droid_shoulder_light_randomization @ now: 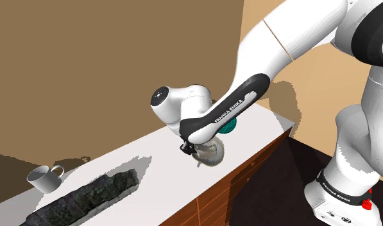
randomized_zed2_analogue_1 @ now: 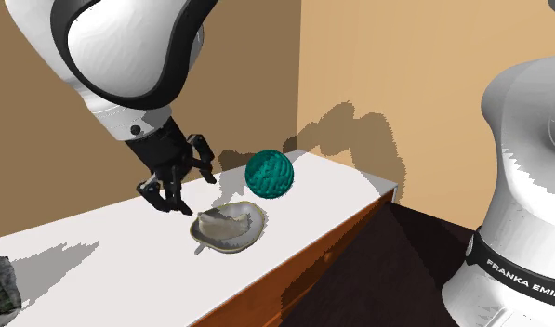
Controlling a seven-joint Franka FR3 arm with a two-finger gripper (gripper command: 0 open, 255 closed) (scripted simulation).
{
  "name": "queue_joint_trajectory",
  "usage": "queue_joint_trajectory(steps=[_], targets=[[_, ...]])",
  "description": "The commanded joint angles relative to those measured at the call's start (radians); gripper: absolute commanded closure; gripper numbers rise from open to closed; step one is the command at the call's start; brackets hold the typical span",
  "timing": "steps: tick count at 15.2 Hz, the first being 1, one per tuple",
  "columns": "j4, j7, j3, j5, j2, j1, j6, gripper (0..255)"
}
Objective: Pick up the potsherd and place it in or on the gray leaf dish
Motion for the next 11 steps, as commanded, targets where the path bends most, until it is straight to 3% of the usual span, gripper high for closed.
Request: queue_joint_trajectory(steps=[1, 4, 8, 11], targets=[[0.0, 0.0, 0.0, 0.0, 0.0, 0.0, 0.0, 0], [0.0, 0.0, 0.0, 0.0, 0.0, 0.0, 0.0, 0], [0.082, -0.012, 0.016, 0.022, -0.034, 0.02, -0.12, 0], [0.082, -0.012, 0.016, 0.022, -0.034, 0.02, -0.12, 0]])
